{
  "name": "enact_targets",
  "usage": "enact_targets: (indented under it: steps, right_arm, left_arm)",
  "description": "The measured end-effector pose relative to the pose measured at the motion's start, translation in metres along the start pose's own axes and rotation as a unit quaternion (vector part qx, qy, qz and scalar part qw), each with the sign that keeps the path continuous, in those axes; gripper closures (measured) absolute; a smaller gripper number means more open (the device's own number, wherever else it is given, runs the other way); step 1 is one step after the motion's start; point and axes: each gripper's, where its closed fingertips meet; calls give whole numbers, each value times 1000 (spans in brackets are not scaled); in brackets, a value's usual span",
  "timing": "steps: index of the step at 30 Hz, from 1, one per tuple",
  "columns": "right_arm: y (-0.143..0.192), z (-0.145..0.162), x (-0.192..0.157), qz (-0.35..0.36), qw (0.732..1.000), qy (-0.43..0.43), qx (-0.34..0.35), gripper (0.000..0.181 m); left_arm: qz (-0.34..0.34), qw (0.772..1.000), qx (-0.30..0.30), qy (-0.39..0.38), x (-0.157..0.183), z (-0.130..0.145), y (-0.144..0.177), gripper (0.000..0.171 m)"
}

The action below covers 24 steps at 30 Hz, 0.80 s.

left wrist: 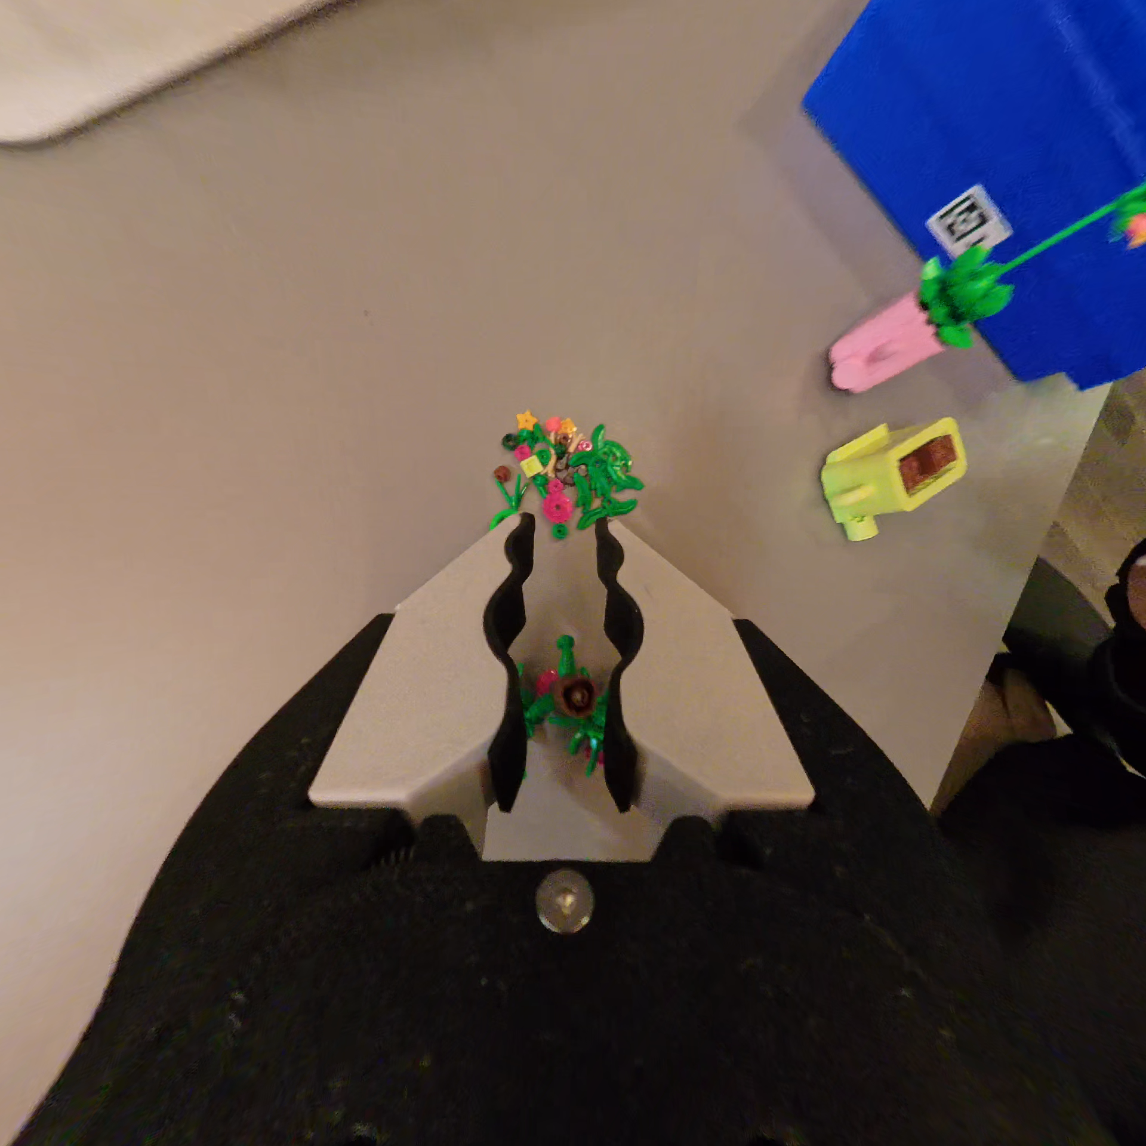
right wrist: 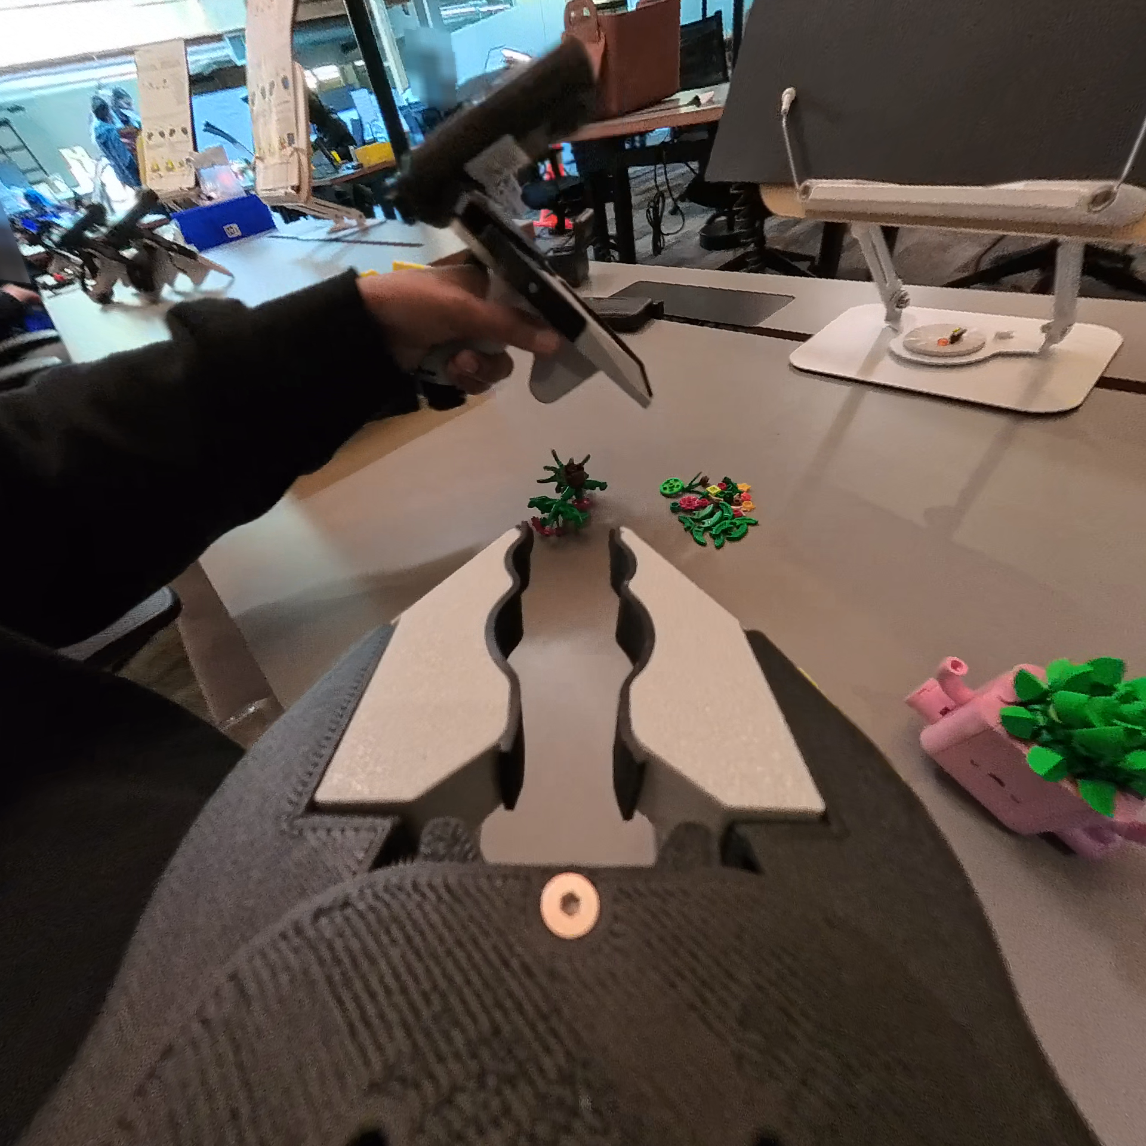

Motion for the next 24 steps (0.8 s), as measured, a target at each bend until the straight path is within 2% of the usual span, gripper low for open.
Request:
enact_targets:
  steps: [2,4,7,9,12,16,21,24]
  right_arm:
    - [-4,1,-5,13,1000,22,-5,154]
    - [-10,4,-9,35,998,49,-7,141]
    - [-28,13,-15,66,993,101,-1,124]
    - [-46,31,-22,64,988,138,-19,123]
    - [-71,60,-30,54,985,152,-66,123]
    - [-94,78,-31,40,985,140,-93,126]
    - [-102,65,-36,13,991,121,-57,144]
    - [-107,67,-42,-4,989,137,-61,150]
  left_arm:
    - [-9,998,62,-19,11,0,22,154]
    - [-1,992,121,-28,26,7,42,152]
    - [-6,979,200,-25,36,27,61,150]
    - [-17,972,234,-23,37,45,66,149]
    - [-28,965,260,-19,39,70,66,148]
    - [-29,955,294,-29,50,87,62,149]
    - [-76,953,280,-84,50,93,50,149]
    - [-91,952,278,-91,49,92,47,150]
Point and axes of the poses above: each gripper's, where its closed fingertips meet, y back along the fingers, z out of its underside, x = y × z across the jaws, and after that the axes turned 1 degree about -y, right-handed
